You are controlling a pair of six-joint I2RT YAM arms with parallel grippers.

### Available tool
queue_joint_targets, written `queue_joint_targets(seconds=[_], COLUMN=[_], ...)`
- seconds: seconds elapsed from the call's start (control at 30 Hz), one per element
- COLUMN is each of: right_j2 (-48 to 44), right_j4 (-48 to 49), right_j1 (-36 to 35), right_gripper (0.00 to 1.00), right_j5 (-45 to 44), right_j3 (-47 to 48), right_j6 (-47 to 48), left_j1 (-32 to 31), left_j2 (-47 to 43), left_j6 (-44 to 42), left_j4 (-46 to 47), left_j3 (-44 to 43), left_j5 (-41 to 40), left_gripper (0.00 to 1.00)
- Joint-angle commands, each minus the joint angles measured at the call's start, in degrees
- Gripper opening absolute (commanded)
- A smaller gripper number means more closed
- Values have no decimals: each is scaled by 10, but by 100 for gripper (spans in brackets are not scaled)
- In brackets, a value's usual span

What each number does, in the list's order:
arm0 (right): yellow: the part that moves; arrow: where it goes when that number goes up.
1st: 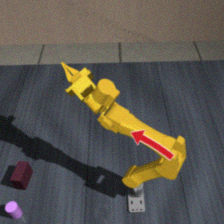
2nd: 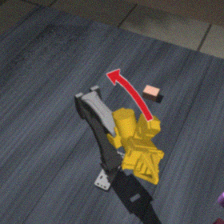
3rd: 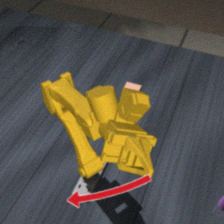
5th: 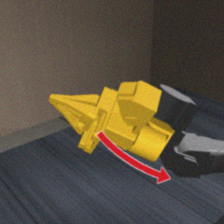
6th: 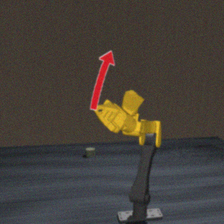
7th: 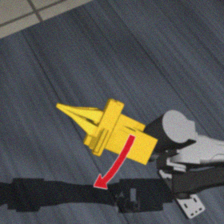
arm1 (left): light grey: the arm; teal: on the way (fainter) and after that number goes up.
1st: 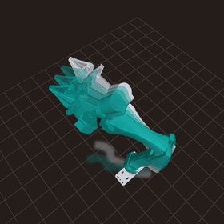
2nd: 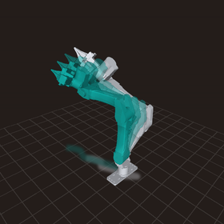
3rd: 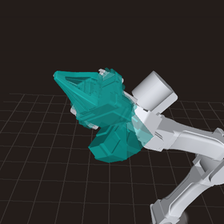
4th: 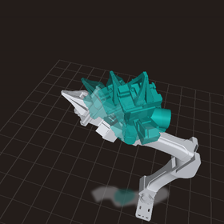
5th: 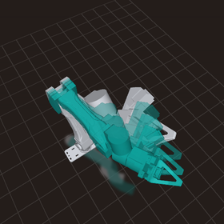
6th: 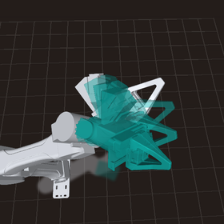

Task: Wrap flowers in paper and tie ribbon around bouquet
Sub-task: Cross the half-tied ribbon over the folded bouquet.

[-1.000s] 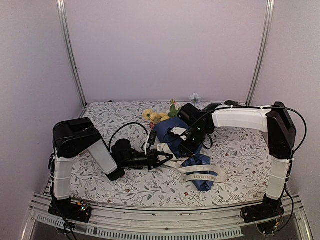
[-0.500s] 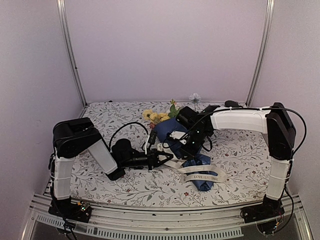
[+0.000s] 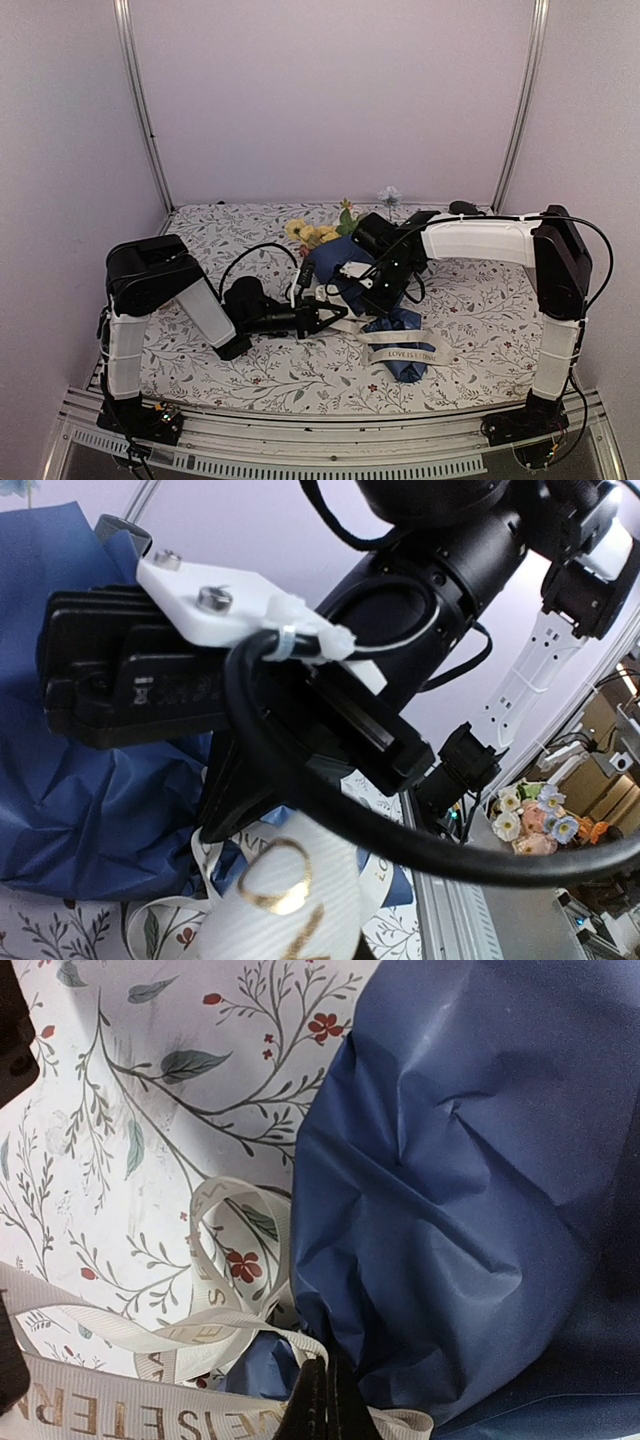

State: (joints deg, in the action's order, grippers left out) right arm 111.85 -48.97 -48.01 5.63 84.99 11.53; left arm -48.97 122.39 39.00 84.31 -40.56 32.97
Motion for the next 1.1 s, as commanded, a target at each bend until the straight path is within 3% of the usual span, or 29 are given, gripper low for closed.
queue_joint_targets(seconds=[0.0,0.43,0.93,1.07], right_j2=[-40,-82,-154,-154], right_j4=[19,58,150,160], right_j1=[0,43,84,85], right_gripper=[0,0,0,0], right_j5=[2,49,171,178], right_j3=[6,-3,-100,-116], right_j6=[-9,-40,-89,-95], left_j1=[-1,1,23,30], left_j2=[11,13,40,42], left_j6=[-8,-4,63,87], left_j4=[52,43,45,49], left_j3=[-12,-14,-9,6], left_j5=[11,3,-45,-80], left_gripper=[0,0,0,20])
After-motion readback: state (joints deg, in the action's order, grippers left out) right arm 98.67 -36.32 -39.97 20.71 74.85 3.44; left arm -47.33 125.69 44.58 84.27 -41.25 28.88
